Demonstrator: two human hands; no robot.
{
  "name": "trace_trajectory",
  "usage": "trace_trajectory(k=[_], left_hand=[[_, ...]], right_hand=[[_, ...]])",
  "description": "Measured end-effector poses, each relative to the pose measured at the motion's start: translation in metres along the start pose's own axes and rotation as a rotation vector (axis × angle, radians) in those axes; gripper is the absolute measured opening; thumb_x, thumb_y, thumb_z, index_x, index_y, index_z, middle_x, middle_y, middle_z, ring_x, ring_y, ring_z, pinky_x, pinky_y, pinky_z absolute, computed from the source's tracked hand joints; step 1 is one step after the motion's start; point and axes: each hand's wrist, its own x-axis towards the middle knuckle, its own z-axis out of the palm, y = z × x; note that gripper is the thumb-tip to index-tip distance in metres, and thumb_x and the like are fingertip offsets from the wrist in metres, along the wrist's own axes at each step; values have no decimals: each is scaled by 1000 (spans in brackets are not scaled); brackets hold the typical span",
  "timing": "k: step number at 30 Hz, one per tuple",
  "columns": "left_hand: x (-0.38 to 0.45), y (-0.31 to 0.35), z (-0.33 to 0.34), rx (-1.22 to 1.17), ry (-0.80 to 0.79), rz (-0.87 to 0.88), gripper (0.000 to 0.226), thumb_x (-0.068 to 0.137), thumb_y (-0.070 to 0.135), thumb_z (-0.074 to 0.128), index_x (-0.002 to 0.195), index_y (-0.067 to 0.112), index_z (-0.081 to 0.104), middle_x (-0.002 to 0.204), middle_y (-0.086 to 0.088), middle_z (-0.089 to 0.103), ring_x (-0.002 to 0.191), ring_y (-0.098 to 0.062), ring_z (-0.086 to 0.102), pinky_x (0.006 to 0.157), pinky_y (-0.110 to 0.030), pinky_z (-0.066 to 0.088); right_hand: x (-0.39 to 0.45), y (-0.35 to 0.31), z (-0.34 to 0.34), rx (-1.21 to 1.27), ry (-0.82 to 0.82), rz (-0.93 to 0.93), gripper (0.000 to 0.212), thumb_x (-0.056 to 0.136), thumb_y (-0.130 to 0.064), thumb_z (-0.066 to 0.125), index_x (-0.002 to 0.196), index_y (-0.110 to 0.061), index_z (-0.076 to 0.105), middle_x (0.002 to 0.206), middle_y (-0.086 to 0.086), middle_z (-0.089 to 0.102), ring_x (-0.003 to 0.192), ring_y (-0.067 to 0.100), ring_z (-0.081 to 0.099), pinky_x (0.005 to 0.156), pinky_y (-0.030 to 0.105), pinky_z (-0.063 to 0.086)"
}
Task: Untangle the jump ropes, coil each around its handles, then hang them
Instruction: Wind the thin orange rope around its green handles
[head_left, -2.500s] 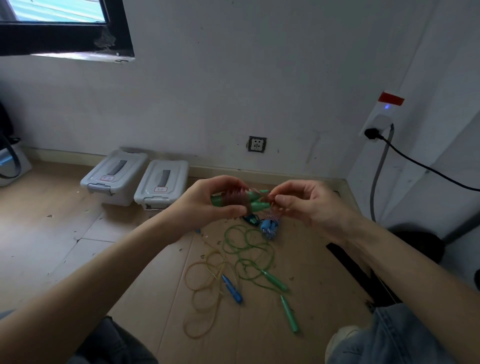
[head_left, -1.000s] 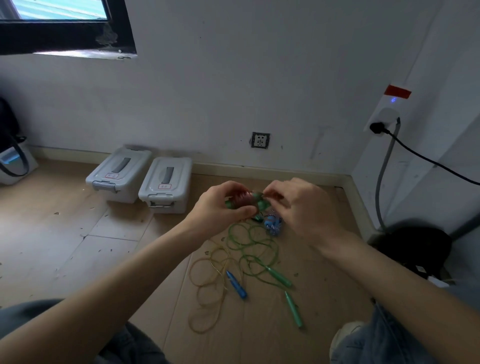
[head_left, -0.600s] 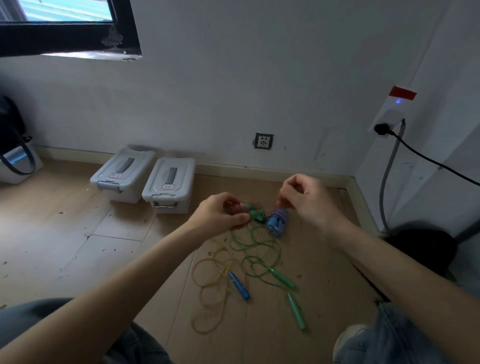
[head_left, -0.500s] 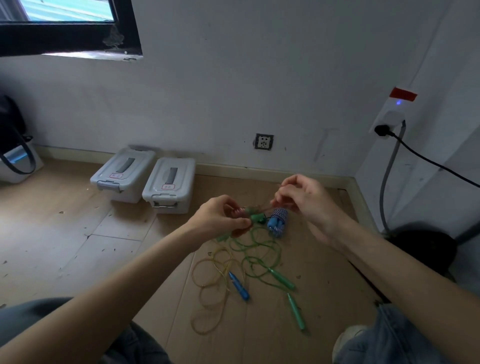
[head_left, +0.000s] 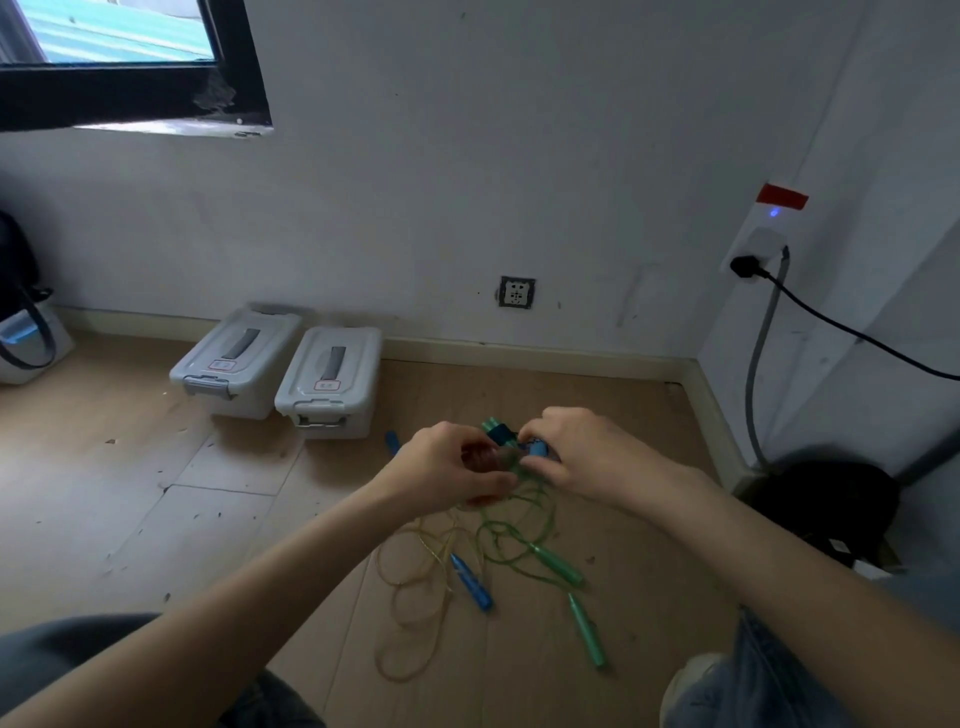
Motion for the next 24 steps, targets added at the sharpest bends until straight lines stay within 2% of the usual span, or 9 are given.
trace_trajectory(k=[4,7,10,14,16,18,21,24], left_hand=[[6,-6,-2,-96,52,-106,30,77,37,69,96,15,65,81,-1,70,71,-12,68,73,-30,58],[8,-4,9,48,71,-48,28,76,40,70,95,20,66,79,5,68,71,-8,67,69,-25,57],[8,-1,16,172,88,-10,24,75,43,68,91,25,65,72,13,63,68,-5,63,62,-21,52],[8,-4,9,278,161,16,28,75,44,67,94,24,64,75,11,61,71,-9,59,57,-20,44],[7,-6,7,295,182,23,30,76,45,66,97,23,64,80,9,62,74,-11,60,64,-25,48],[7,-8,3,239,177,11,31,77,44,66,97,21,65,82,5,67,75,-13,64,72,-33,55],[8,-9,-7,14,150,-66,31,75,40,69,96,17,65,82,-1,69,74,-15,68,74,-35,58],[7,-7,-14,-342,110,-172,33,73,32,73,99,12,65,82,-5,70,71,-15,68,71,-30,58]], right_hand=[[5,-5,-2,198,154,124,18,90,-16,56,107,-11,59,67,-10,49,56,4,47,48,14,32],[6,-6,1,36,-3,209,10,90,-20,57,93,-12,63,84,2,64,71,13,59,60,21,47],[8,-5,3,-53,-136,244,10,90,-18,57,93,-11,63,91,6,65,77,19,62,66,30,50],[15,-3,1,50,-202,237,18,89,-12,53,101,-7,65,97,10,65,86,24,63,75,38,54],[17,-8,5,13,-176,217,17,86,-10,55,99,-7,66,97,11,65,85,25,62,76,39,55],[19,-8,7,-5,-57,212,14,86,-12,60,96,-9,69,96,10,67,86,24,63,75,34,54],[18,-4,0,199,98,206,12,83,-17,67,92,-11,73,88,3,70,70,7,59,60,9,43],[11,-3,-4,455,137,219,9,83,-18,68,88,-12,73,73,-3,68,58,2,60,49,9,45]])
